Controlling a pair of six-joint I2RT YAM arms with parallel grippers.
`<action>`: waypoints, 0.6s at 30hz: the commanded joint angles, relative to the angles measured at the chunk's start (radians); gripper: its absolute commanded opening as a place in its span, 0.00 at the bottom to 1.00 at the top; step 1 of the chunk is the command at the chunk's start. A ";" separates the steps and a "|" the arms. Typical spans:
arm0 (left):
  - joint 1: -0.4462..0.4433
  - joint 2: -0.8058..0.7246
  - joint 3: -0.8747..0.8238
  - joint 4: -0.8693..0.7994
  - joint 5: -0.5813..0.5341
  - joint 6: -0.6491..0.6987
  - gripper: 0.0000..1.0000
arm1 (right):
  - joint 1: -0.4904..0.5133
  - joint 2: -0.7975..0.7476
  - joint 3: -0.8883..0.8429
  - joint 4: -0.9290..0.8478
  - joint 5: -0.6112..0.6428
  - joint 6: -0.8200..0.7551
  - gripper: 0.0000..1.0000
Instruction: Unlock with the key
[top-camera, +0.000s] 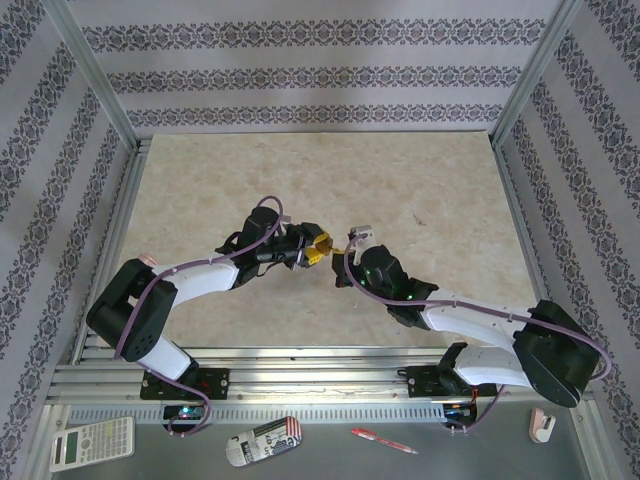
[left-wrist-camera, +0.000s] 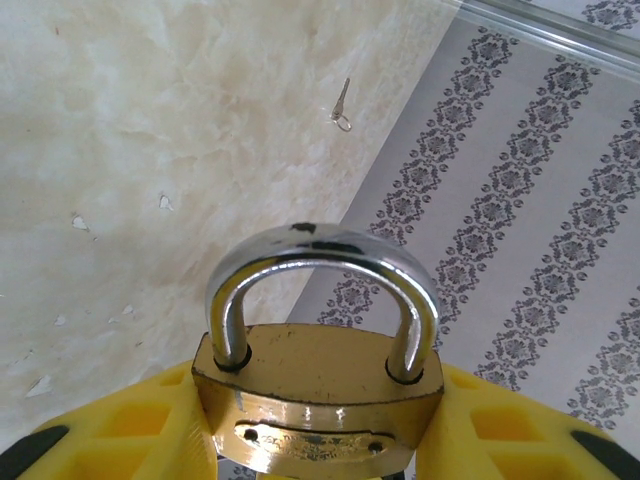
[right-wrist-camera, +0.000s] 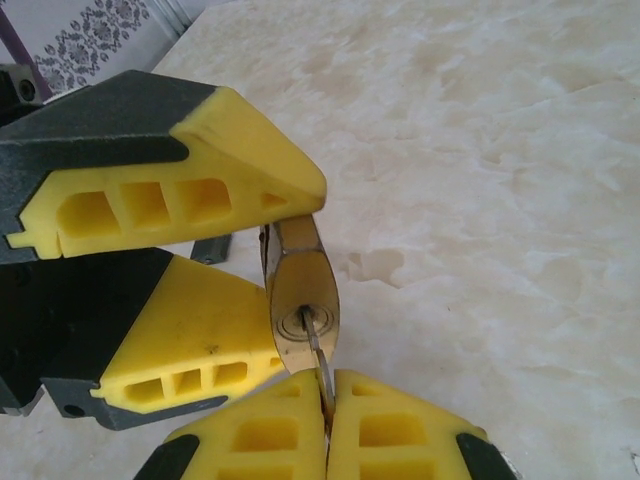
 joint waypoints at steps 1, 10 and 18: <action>-0.047 -0.032 0.059 -0.022 0.106 0.060 0.00 | -0.002 0.019 0.043 0.018 -0.026 -0.042 0.00; -0.090 -0.013 0.041 0.152 0.111 0.078 0.00 | -0.056 0.098 0.062 0.116 -0.089 0.024 0.00; -0.056 0.061 -0.002 0.673 0.111 0.112 0.00 | -0.235 0.060 0.016 0.275 -0.314 0.296 0.00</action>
